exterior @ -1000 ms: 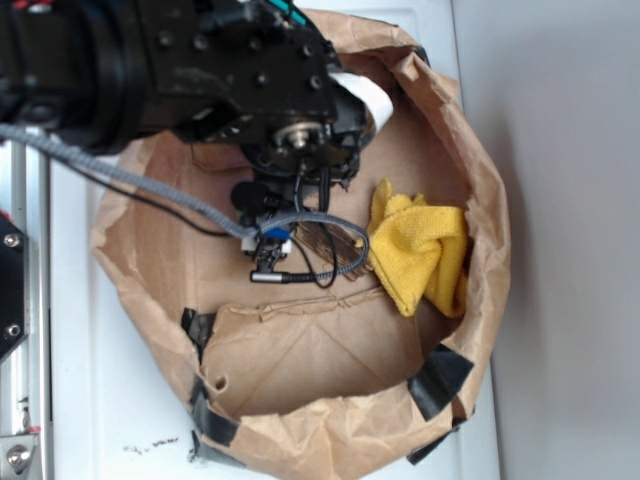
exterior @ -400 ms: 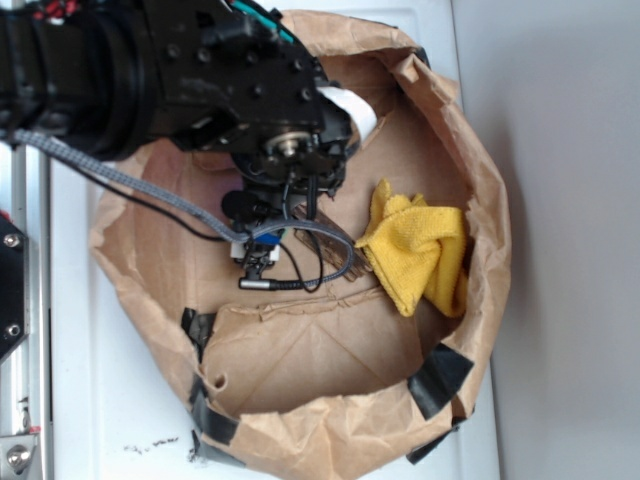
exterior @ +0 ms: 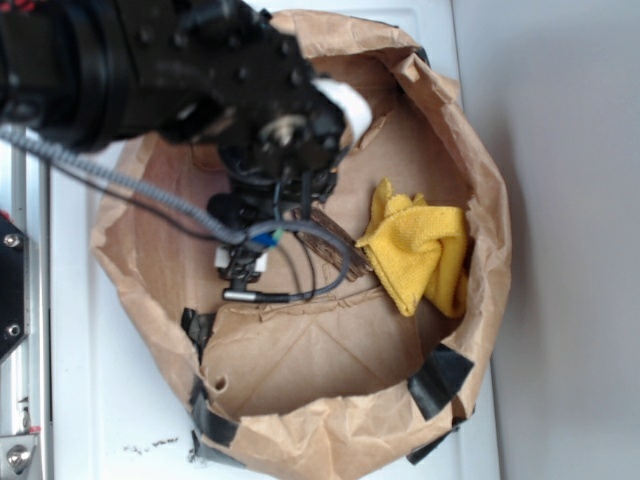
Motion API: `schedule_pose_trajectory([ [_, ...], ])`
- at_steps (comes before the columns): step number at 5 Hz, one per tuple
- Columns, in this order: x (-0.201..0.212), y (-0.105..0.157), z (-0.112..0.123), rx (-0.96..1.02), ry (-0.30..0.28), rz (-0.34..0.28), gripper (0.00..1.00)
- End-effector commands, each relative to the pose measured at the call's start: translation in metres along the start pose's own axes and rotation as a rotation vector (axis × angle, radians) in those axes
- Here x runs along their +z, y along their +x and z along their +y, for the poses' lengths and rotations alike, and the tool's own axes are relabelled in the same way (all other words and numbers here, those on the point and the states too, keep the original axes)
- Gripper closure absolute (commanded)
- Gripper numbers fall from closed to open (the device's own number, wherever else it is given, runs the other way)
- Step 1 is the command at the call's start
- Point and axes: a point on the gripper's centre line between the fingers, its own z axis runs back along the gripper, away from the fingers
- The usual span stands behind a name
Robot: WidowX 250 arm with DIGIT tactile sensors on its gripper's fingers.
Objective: Grab the green ball.
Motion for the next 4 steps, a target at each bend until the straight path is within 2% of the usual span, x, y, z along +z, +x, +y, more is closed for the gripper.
schedule_pose_trajectory([
  [1, 0.005, 0.008, 0.008, 0.019, -0.024, -0.078, 0.00],
  [3, -0.003, 0.005, 0.002, -0.018, -0.022, -0.066, 0.00],
  [4, -0.014, 0.013, -0.005, -0.006, 0.029, -0.028, 0.00],
])
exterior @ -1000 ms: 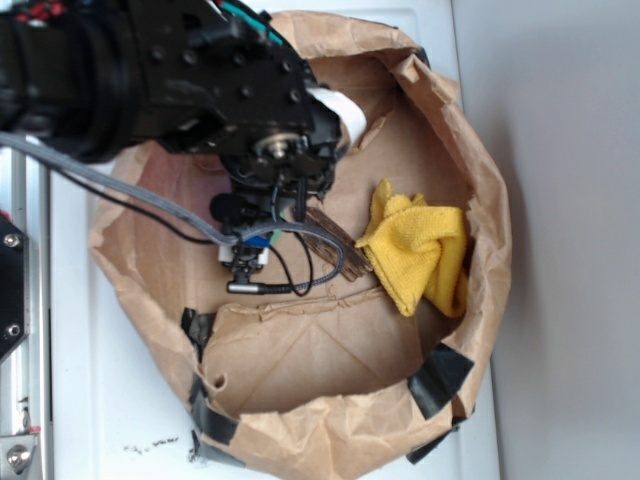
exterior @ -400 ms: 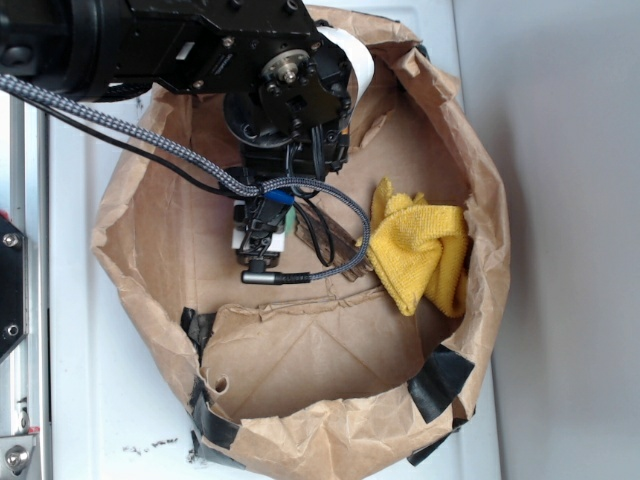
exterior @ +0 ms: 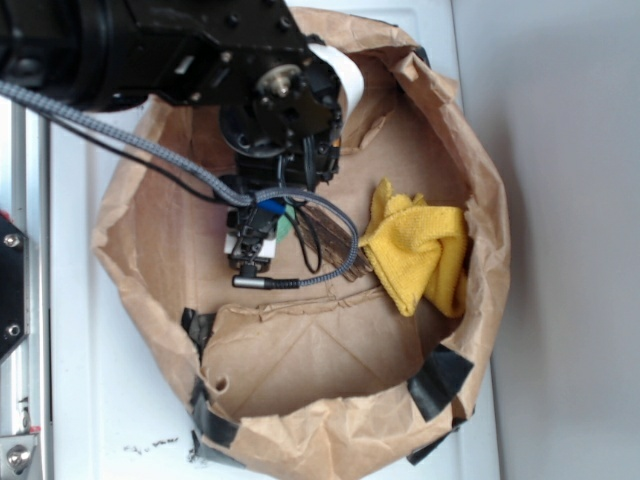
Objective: Grab the green ball.
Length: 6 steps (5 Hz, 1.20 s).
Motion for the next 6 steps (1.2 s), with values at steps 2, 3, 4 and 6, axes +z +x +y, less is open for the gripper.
schedule_pose_trajectory([
  [2, -0.009, 0.027, -0.003, 0.055, 0.063, 0.022, 1.00],
  [3, -0.008, 0.027, -0.002, 0.056, 0.058, 0.018, 1.00],
  [4, -0.008, 0.027, -0.003, 0.063, 0.063, 0.013, 1.00],
  [6, 0.017, 0.017, 0.016, 0.151, -0.002, -0.122, 1.00],
])
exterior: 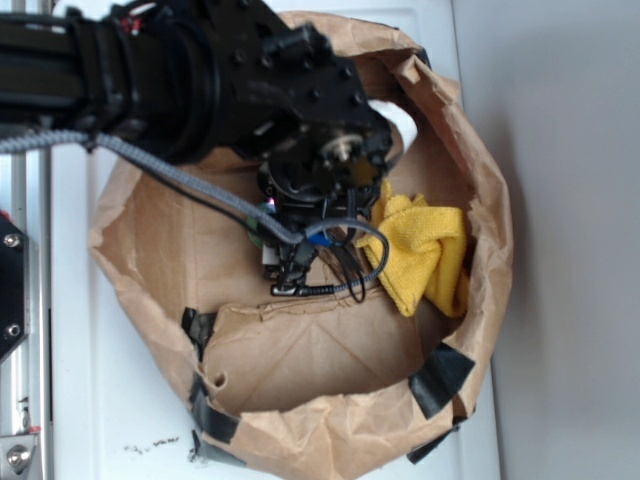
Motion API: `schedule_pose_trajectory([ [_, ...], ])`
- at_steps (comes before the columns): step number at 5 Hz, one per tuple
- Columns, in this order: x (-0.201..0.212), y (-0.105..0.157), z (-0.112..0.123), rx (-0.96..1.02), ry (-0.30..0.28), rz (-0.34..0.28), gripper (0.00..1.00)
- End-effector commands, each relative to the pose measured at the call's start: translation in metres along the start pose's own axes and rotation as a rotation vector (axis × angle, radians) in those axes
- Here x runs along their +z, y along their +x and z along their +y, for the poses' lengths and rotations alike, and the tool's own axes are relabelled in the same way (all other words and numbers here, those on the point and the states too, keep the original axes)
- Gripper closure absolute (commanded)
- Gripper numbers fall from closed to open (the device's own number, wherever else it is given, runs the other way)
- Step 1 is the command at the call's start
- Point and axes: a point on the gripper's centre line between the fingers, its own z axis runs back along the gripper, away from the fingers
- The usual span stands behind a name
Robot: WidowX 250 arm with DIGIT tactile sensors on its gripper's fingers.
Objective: Grab the green ball.
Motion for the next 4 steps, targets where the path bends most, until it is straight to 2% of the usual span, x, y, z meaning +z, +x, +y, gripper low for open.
schedule_pose_trajectory([
  [1, 0.079, -0.047, 0.010, 0.090, 0.006, -0.217, 1.00],
  [2, 0.125, -0.079, 0.004, 0.086, -0.048, -0.292, 1.00],
  [3, 0.153, -0.091, 0.003, 0.083, -0.074, -0.301, 1.00],
  [4, 0.148, -0.093, 0.000, 0.115, -0.055, -0.301, 1.00],
])
